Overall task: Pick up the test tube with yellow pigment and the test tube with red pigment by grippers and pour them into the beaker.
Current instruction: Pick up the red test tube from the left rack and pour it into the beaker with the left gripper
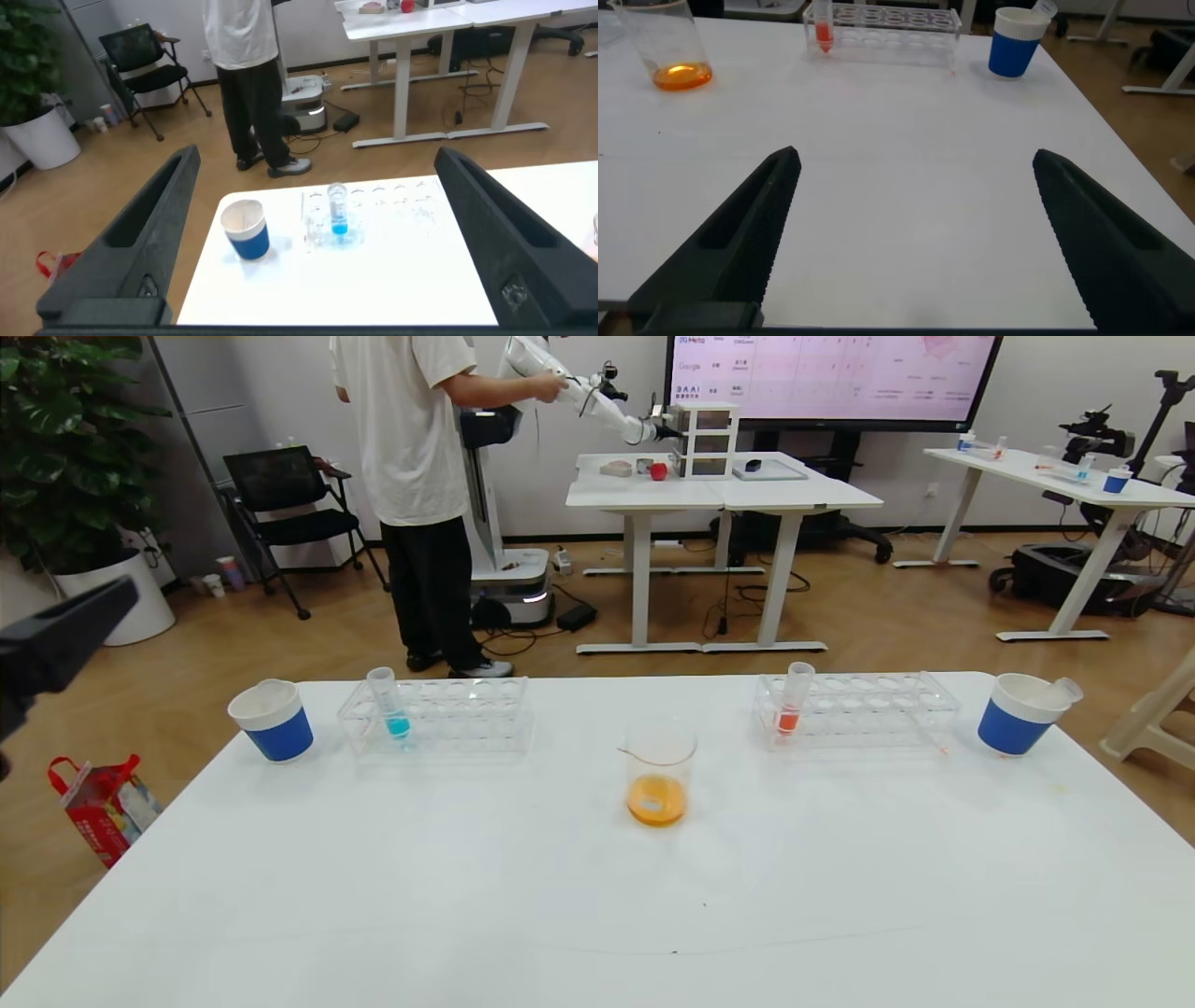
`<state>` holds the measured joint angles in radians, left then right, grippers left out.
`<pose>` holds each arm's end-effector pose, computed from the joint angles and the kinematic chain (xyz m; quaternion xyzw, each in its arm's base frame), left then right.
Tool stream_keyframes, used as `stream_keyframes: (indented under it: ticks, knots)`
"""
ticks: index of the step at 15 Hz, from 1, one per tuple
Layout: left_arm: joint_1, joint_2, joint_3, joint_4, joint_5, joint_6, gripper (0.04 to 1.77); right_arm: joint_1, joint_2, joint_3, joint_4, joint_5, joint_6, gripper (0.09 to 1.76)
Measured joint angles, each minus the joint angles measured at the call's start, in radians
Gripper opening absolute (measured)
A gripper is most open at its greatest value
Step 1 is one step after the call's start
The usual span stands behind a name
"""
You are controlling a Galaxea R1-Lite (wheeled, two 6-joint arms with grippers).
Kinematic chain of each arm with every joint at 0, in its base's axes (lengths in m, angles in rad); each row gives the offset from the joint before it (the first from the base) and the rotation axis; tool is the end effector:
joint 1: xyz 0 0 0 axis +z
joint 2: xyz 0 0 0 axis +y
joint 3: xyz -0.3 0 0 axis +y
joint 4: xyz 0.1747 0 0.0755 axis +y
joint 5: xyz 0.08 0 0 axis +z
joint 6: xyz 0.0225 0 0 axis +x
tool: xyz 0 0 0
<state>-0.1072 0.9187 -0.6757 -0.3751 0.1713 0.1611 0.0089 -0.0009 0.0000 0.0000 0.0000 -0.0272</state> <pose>0.1068 -0.0076 0.2831 0.0711 -0.0626 0.0371 0.9948 -0.0229 -0.0002 0.0755 -0.0136 -0.0005 0.0044 0.9999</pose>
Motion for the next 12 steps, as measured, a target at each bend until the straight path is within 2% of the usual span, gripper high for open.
stream_keyframes:
  ticks: [7,9,12]
  knots:
    - [0.039,-0.542,0.032,0.504,0.037,0.007,1.74,0.0,0.0,0.0,0.0,0.0,0.0,1.74]
    - [0.08,-0.647,0.047,0.539,0.025,0.009,1.74,0.0,0.0,0.0,0.0,0.0,0.0,1.74]
    - [0.101,-0.771,0.111,0.541,-0.025,0.027,1.74,0.0,0.0,0.0,0.0,0.0,0.0,1.74]
